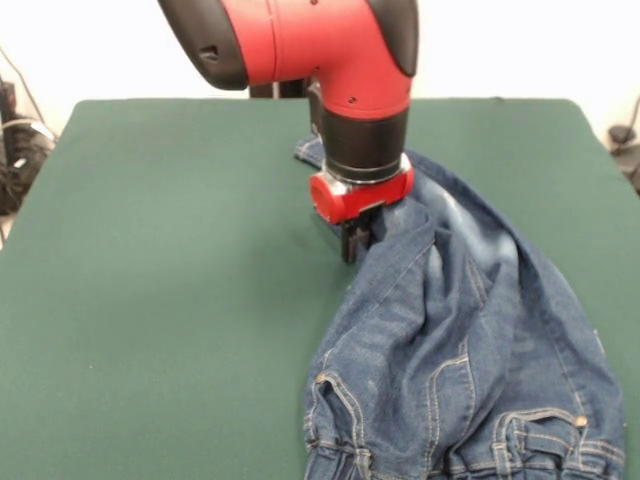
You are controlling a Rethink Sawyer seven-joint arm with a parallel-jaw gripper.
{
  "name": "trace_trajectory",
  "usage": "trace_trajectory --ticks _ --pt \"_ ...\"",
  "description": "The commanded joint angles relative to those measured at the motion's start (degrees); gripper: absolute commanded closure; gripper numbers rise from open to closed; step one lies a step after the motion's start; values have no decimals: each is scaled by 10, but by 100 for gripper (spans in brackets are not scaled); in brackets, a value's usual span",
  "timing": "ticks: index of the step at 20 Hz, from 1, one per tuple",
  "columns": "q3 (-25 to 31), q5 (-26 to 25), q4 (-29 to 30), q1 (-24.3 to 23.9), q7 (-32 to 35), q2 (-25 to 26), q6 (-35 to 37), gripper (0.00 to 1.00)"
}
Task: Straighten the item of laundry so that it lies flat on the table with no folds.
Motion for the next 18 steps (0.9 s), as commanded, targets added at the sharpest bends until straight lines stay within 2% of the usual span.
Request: trace_trajectory --ticks 1,5,9,18 --pt "-129 -41 -7 79 119 28 51 100" --pt "-170 16 -10 104 101 -2 174 100" --pt "-219 41 -44 145 95 1 275 100" --pt "-272 51 -50 173 83 -7 378 100"
